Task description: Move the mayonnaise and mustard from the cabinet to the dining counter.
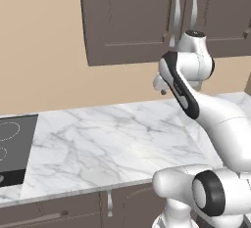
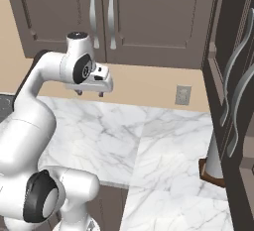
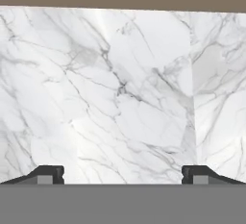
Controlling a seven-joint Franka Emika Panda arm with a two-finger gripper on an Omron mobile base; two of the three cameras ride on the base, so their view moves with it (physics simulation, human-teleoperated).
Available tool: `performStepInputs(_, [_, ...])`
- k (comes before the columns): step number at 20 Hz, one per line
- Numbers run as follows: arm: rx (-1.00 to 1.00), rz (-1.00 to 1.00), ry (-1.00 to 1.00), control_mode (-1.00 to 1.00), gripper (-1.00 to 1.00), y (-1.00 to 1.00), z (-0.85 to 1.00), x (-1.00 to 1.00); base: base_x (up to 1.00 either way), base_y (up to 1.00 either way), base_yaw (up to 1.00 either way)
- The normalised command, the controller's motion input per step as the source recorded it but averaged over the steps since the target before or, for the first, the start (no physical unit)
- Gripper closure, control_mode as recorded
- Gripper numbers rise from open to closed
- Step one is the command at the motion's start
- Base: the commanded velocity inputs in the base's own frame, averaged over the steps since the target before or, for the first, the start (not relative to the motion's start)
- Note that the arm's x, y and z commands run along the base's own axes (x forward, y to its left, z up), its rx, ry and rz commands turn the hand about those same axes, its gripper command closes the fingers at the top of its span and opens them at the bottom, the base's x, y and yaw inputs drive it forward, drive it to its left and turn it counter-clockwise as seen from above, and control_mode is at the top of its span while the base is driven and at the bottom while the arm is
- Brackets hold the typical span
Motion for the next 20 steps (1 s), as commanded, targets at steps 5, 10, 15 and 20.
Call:
performStepInputs(5, [0.10, 0.00, -0.16, -1.00, -1.00, -0.36, 0.19, -0.08, 0.00, 0.00, 0.00])
performStepInputs(10, [0.07, 0.00, -0.52, -1.00, -1.00, -0.24, 0.59, -0.10, 0.00, 0.00, 0.00])
performStepInputs(15, [0.03, 0.00, -0.58, -1.00, -1.00, -0.27, 0.80, -0.11, 0.00, 0.00, 0.00])
performStepInputs(20, [0.00, 0.00, -0.40, -1.00, -1.00, -0.16, 0.72, -0.02, 0.00, 0.00, 0.00])
